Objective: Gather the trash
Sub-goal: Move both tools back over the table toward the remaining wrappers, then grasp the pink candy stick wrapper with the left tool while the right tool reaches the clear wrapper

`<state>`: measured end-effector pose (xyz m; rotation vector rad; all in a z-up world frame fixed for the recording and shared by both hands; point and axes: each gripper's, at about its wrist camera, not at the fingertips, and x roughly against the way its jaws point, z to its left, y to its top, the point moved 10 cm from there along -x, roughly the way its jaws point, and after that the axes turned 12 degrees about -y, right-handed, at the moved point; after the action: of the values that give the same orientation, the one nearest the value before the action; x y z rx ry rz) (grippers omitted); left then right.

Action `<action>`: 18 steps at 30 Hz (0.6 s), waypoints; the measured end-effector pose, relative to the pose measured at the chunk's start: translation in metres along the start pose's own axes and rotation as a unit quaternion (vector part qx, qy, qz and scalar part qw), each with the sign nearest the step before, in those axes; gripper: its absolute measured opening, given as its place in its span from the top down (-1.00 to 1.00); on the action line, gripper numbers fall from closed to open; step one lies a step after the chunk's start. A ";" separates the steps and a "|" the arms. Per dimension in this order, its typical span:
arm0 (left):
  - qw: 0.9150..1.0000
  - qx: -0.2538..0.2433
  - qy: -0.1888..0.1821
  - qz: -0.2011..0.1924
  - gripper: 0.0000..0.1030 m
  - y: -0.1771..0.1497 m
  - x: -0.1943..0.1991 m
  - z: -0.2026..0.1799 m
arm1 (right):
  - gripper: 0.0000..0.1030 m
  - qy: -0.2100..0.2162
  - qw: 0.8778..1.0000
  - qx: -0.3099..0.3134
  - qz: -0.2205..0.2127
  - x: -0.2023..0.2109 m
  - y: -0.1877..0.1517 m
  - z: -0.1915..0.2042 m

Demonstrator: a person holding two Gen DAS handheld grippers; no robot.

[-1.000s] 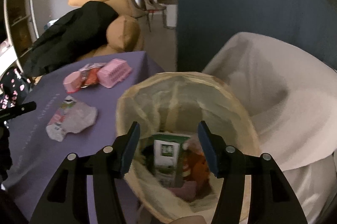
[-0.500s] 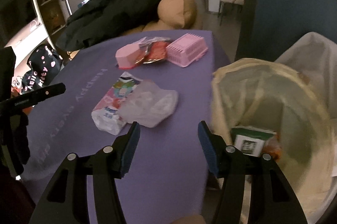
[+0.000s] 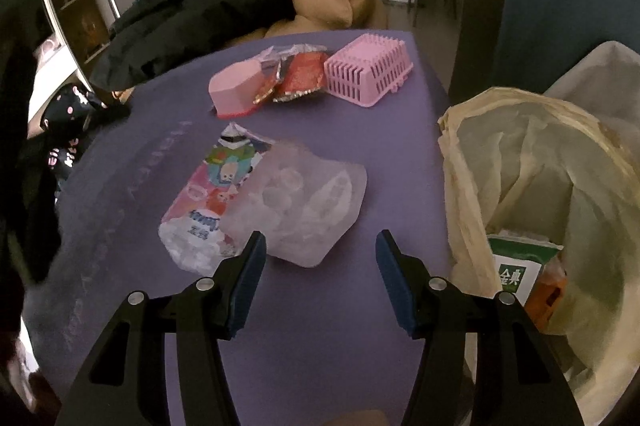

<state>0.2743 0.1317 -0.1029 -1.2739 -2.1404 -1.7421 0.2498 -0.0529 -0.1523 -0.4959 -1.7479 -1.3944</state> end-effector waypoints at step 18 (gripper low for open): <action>0.980 -0.069 0.035 0.185 0.39 0.056 -0.170 0.053 | -0.06 -0.009 1.000 0.012 -0.005 -0.002 -0.002 0.003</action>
<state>0.4419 0.0860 -0.1723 -1.5024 -1.6369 -1.7646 0.2487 -0.0504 -0.1548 -0.4884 -1.7821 -1.3774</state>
